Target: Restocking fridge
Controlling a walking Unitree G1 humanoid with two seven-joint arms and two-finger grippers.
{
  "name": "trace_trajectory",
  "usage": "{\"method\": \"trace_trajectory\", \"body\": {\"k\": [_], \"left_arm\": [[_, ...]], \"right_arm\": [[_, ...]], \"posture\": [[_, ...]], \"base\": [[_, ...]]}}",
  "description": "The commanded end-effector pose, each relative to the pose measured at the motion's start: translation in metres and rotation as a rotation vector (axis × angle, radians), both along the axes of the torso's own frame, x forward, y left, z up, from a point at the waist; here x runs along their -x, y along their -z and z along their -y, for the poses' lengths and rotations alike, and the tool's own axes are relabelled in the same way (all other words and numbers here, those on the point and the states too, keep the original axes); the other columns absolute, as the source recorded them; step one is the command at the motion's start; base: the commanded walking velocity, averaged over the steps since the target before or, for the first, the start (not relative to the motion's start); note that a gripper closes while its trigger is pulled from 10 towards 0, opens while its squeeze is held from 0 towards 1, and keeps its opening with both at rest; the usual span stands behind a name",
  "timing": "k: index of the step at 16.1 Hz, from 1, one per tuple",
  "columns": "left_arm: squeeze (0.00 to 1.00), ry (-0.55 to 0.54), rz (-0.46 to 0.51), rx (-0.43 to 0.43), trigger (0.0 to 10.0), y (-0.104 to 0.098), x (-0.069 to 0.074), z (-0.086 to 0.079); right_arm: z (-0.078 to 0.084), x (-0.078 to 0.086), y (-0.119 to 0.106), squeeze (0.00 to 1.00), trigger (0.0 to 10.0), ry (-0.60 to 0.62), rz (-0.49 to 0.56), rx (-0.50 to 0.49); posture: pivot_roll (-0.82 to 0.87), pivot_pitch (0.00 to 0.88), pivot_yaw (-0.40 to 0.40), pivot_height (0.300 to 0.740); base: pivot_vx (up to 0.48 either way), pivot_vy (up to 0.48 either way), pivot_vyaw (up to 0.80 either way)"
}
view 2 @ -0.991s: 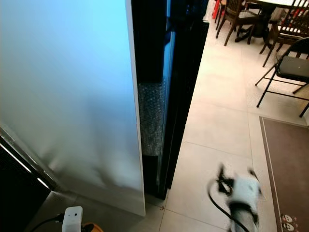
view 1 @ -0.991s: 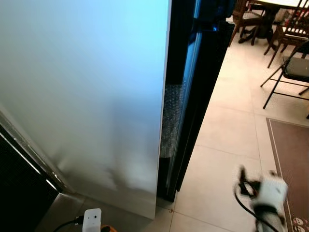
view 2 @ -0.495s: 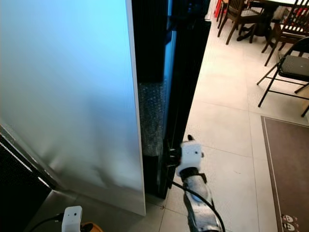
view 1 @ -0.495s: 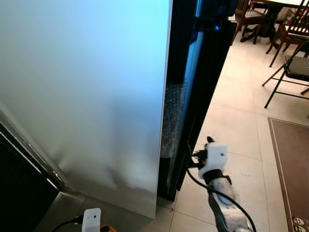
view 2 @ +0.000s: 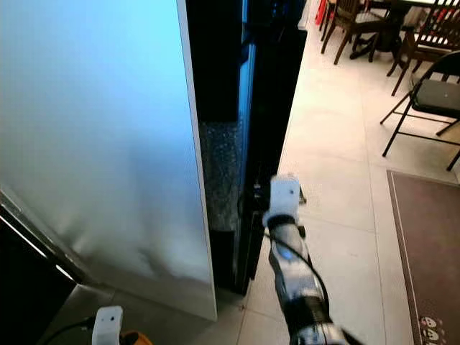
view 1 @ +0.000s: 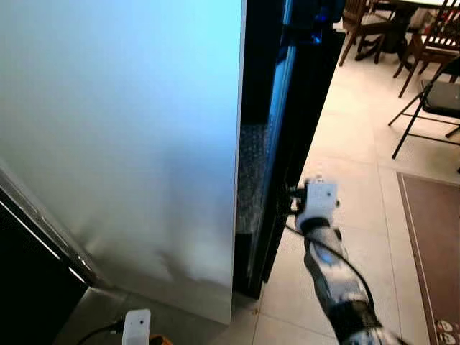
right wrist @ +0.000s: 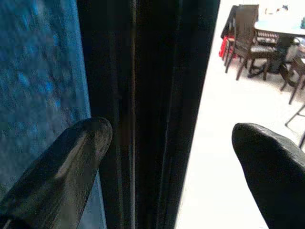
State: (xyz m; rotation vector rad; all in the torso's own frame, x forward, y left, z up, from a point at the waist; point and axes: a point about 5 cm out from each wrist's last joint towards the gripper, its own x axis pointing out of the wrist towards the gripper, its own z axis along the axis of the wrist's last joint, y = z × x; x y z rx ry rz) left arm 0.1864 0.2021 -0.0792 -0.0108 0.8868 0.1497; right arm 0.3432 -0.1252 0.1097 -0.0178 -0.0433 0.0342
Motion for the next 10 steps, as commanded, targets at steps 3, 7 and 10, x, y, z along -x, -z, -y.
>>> {"method": "trace_trajectory", "body": {"k": [3, 7, 10], "left_arm": [[0.0, 0.008, -0.05, -0.008, 10.0, 0.005, 0.011, -0.002], [0.0, 0.007, -0.048, -0.005, 10.0, 0.005, 0.01, -0.002], [0.0, 0.008, -0.047, -0.005, 10.0, 0.005, 0.01, -0.001]], "right_arm": [[-0.001, -0.009, -0.008, 1.0, 10.0, -0.013, 0.011, -0.014], [-0.003, -0.017, -0.011, 0.0, 10.0, -0.045, 0.004, -0.011], [-0.007, -0.023, -0.018, 0.0, 10.0, -0.073, 0.015, -0.003]], "posture": [[-0.05, 0.0, 0.021, 0.74], [-0.04, 0.0, 0.026, 0.74], [-0.04, 0.0, 0.025, 0.74]], "base": [[0.0, 0.0, 0.0], [0.0, 0.0, 0.0], [0.0, 0.0, 0.0]]}}
